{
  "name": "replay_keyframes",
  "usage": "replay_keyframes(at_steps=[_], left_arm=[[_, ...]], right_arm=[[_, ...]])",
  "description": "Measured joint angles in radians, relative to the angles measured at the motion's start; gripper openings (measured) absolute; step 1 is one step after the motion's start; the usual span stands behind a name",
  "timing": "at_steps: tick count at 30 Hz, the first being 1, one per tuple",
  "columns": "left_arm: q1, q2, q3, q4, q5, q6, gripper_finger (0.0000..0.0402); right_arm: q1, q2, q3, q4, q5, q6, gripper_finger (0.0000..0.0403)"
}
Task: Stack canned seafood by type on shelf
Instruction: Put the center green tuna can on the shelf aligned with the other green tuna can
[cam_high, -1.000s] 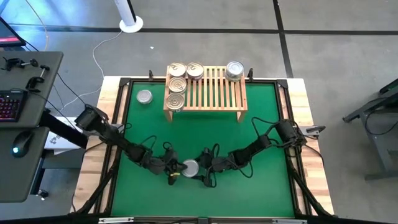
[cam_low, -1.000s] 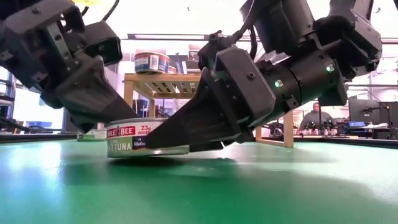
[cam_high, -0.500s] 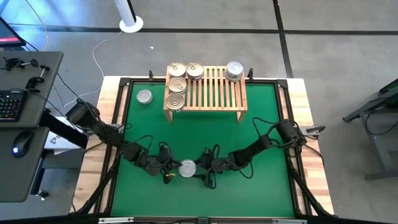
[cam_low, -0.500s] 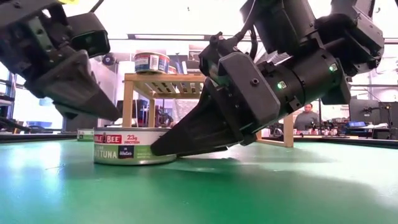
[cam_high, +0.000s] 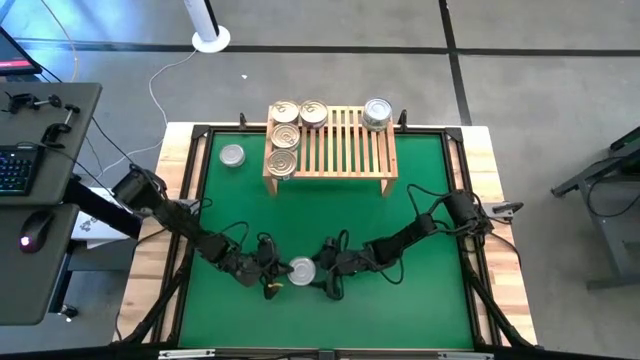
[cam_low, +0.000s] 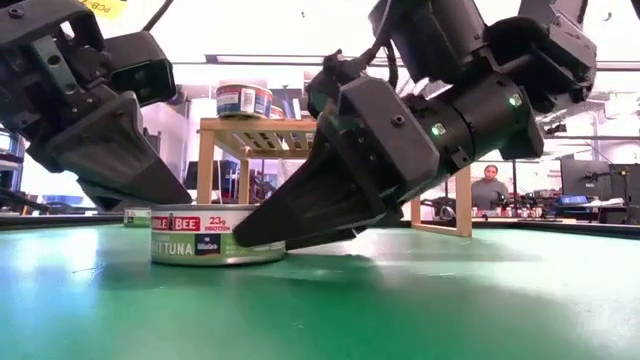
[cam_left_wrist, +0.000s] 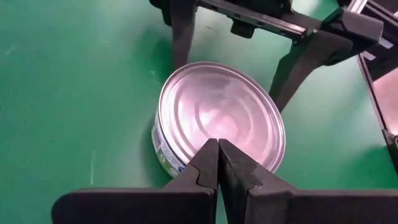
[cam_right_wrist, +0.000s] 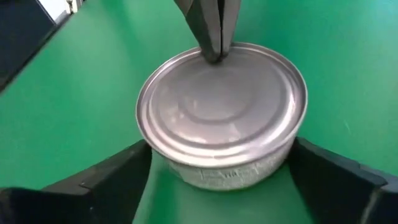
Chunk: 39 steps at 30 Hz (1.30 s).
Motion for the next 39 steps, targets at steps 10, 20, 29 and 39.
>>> replay_keyframes(at_steps=[10,20,29,39], left_arm=[[0.0,0.012,0.0,0.026,0.011,0.0,0.0],[0.002,0.013,-0.002,0.026,0.004,0.0,0.0],[0.0,0.013,-0.002,0.023,0.005,0.001,0.0],[-0.005,0.014,-0.002,0.024,0.0,0.003,0.0]], right_arm=[[0.001,-0.015,0.122,-0.271,-0.014,-0.096,0.0394],[0.015,-0.068,0.128,-0.373,0.061,-0.153,0.0394],[0.044,-0.099,0.036,-0.24,0.183,-0.145,0.0394],[0.036,-0.088,-0.149,0.294,0.15,-0.122,0.0394]])
